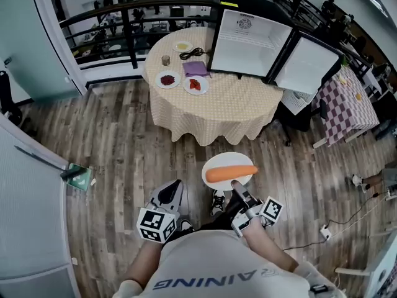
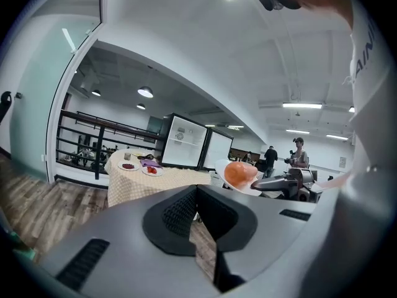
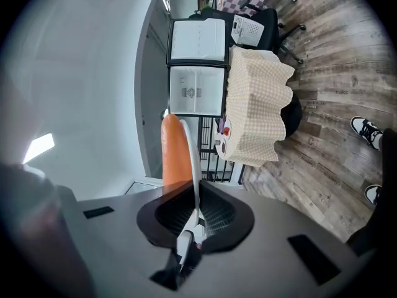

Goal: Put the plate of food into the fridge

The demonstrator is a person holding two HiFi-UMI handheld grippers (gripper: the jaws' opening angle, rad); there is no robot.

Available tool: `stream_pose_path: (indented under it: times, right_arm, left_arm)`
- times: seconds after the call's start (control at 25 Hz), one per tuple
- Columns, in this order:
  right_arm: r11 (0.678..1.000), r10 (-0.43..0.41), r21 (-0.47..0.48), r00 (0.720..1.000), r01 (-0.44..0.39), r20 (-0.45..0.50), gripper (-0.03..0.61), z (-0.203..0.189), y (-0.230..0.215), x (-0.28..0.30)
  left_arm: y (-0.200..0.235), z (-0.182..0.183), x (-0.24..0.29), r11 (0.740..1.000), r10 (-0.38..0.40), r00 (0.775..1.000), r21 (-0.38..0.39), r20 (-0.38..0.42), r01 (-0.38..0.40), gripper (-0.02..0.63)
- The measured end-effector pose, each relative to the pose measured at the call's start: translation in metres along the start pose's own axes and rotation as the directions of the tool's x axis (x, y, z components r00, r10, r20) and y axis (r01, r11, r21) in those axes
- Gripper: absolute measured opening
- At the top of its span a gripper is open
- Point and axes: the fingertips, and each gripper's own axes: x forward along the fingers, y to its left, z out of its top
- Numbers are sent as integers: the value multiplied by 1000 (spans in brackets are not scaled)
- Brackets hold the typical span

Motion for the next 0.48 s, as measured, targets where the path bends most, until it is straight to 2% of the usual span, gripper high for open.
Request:
stream_pose_path:
  times: [0.2, 0.48]
  right_arm:
    - [1000, 4, 12, 1000, -4, 0, 37, 15, -8, 22]
    - [1000, 20, 18, 1000, -20, 8, 35, 56, -6, 54]
  left_arm:
    - [13, 0, 20, 1000, 7, 1000, -3, -12, -7, 8]
    - [27, 22, 68, 1000, 1, 1000, 19, -13, -1, 8]
